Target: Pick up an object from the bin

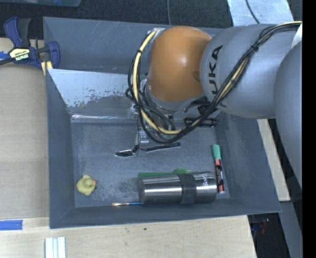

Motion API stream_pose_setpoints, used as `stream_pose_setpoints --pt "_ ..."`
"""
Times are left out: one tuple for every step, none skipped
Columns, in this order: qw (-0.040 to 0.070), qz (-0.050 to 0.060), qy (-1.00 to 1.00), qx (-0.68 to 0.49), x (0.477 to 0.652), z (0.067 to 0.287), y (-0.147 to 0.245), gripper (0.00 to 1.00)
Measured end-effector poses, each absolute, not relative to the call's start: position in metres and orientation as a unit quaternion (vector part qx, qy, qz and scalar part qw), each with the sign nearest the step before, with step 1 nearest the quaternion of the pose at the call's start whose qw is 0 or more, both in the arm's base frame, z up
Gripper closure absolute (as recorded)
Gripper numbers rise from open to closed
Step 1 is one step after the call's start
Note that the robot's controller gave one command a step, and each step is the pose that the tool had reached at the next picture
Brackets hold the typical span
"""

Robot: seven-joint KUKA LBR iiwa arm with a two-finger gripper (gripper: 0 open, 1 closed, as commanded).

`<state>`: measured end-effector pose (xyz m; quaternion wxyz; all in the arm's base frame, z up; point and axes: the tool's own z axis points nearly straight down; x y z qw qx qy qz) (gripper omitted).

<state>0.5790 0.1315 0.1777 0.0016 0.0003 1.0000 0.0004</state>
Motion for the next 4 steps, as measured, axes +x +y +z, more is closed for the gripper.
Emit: stream_pose_setpoints --pt "-0.001 -0.001 1.0 0.004 0.596 0.067 0.073 0.0" --pt "0.006 0.002 1.0 -0.025 0.598 0.071 0.085 0.0" --pt "0.005 0.002 0.998 0.07 0.587 0.101 0.105 0.0" --pt "0.006 0.002 0.997 0.072 0.586 0.071 0.11 0.0"
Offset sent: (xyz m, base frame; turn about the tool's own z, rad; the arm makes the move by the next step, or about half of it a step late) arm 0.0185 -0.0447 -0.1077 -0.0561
